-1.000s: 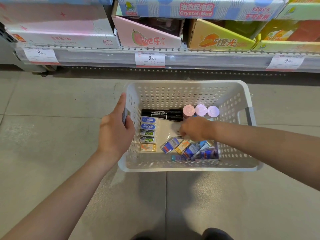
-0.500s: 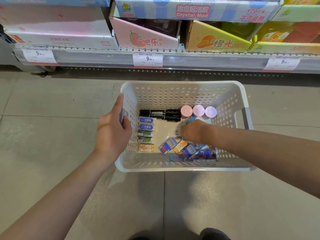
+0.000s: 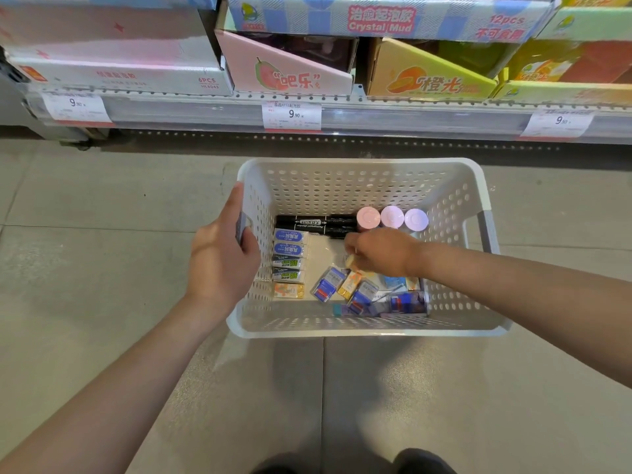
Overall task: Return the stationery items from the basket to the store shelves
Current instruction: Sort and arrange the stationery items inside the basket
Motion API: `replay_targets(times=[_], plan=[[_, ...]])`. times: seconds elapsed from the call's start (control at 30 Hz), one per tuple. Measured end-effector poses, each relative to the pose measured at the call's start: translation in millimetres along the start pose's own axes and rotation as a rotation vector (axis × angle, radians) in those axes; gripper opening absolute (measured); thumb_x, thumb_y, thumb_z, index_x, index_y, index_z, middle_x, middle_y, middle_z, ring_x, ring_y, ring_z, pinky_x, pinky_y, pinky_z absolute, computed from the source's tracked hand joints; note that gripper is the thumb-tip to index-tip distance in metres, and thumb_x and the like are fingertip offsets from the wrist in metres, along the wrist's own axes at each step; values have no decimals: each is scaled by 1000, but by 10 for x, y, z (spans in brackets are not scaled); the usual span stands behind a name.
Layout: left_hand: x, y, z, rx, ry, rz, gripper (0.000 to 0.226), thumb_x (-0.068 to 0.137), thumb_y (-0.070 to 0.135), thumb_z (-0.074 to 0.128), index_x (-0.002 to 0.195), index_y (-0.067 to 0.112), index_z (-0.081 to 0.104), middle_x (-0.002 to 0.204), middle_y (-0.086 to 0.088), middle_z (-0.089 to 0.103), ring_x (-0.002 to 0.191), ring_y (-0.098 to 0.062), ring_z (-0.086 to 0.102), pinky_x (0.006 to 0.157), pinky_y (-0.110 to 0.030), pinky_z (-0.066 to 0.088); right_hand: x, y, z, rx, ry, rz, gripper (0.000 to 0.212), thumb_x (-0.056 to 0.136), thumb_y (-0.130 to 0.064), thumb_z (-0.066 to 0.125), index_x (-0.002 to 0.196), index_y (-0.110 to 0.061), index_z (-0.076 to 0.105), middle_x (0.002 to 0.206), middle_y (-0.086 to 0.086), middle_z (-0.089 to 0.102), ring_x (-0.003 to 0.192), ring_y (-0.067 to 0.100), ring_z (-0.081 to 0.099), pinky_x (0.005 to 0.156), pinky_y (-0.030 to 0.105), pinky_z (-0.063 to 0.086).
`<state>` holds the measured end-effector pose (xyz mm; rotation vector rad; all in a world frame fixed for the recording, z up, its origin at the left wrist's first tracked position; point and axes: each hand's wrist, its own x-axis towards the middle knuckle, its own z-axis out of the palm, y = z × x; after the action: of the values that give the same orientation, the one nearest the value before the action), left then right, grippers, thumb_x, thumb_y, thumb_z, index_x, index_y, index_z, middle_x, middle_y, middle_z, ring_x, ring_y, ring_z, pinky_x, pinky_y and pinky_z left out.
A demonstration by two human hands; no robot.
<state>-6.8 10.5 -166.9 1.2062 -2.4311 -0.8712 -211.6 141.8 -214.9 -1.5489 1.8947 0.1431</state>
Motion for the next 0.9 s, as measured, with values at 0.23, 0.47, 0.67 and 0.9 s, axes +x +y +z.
replay_targets(times=[0.23, 0.47, 0.67, 0.9], plan=[[0, -12, 1, -13, -9, -5, 60, 94, 8, 46, 148, 19, 25, 63, -16, 52, 50, -19, 39, 48, -37, 40, -35, -135, 4, 1090, -153, 147, 15, 97, -22, 50, 106, -13, 58, 65, -2, 49, 43, 0, 43, 46, 13, 41], [-8, -10, -3, -30, -18, -5, 60, 94, 7, 46, 148, 18, 24, 63, -17, 51, 49, -17, 38, 47, -34, 38, -56, -189, -44, 1502, -250, 200, 17, 100, -17, 43, 95, -20, 59, 57, -9, 55, 43, 3, 39, 43, 14, 36], [-13, 0, -12, -33, -26, -13, 60, 94, 8, 46, 149, 20, 23, 69, -19, 56, 51, -17, 41, 48, -34, 39, -56, -180, -40, 1587, -352, 198, 8, 97, -20, 48, 99, -20, 56, 63, -4, 44, 44, 3, 31, 44, 13, 35], [-5, 25, -19, -29, -26, -25, 60, 94, 8, 46, 149, 20, 23, 71, -21, 57, 54, -20, 43, 51, -40, 44, -77, -128, 18, 1550, -472, 152, 20, 97, -5, 44, 96, -9, 63, 92, 0, 72, 83, 11, 58, 72, 19, 46]])
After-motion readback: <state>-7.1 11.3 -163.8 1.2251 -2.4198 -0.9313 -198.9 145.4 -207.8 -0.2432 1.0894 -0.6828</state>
